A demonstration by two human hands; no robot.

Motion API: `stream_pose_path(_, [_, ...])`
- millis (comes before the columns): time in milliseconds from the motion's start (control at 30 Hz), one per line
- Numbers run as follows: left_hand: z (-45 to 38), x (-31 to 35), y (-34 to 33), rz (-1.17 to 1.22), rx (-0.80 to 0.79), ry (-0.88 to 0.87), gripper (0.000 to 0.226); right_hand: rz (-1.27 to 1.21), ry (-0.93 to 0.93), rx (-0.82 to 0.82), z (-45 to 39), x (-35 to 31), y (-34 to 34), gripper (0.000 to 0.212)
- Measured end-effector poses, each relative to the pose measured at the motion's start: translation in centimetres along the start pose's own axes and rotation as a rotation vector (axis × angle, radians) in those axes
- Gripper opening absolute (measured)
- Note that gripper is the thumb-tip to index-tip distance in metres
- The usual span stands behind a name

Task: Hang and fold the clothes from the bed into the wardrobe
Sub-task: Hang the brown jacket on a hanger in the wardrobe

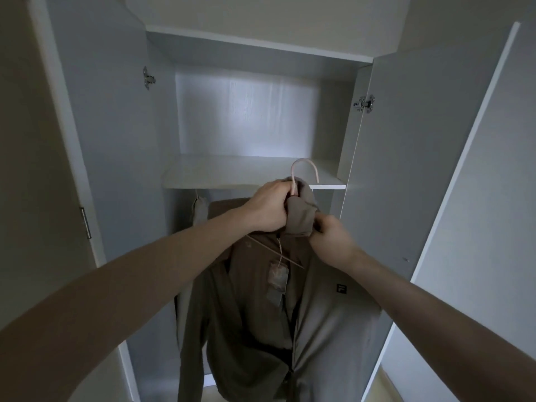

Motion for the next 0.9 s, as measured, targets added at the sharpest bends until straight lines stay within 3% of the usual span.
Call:
stream_pose_path(100, [0.8, -0.7, 0.8, 0.098, -0.186, -0.065, 0.04, -0.039, -0.047, 0.055, 0.4, 1.2, 1.3, 0.017])
stream_pose_path(233, [2.2, -1.5, 1.5, 0.102, -0.228, -0.11, 0.065, -0.067, -0.02, 0.105, 1.0, 1.8, 1.8, 0.014])
stream_pose_path(400, [5.6, -2.9, 1.2, 0.137, 0.044, -0.096, 0.057, -0.075, 0.003, 0.177, 1.2, 2.5, 2.9, 0.009])
stream_pose_path(500, [9.1, -3.8, -1.5, 0.221, 0.323, -0.055, 0.037, -0.052, -0.014, 0.222, 1.6, 2.9, 3.7, 0.009])
stream_pose_path(600, [14.3, -4.5, -9.3, 0.365, 0.484, 0.17, 0.022, -0.042, -0.001, 0.254, 2.1, 3.0, 3.7, 0.01])
stream_pose_path(700, [19.5, -4.3, -19.1, 0.529, 0.225, 0.49, 0.021, -0.072, -0.025, 0.268, 2.0, 3.4, 3.1, 0.012])
stream_pose_path(733, [20.6, -4.0, -21.8, 0.594, 0.049, 0.567, 0.013, -0.08, -0.032, 0.271, 2.0, 3.5, 3.0, 0.013])
stream_pose_path(833, [21.7, -2.4, -27.5, 0.747, -0.513, 0.766, 0.03, -0.092, -0.038, 0.282, 1.8, 3.6, 2.2, 0.016])
stream_pose_path(900, [21.0, -1.4, -29.3, 0.88, -0.588, 0.855, 0.031, -0.093, -0.027, 0.285, 1.8, 3.6, 1.6, 0.016])
Point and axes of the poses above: each hand's wrist, its own z-axis away from the middle knuckle, its own y-axis out of the back of the hand, x = y × z, the point moved 1 cm from there along -z, towards the middle knuckle, and after that the axes turned 11 degrees about -x, right-handed, at the moved point
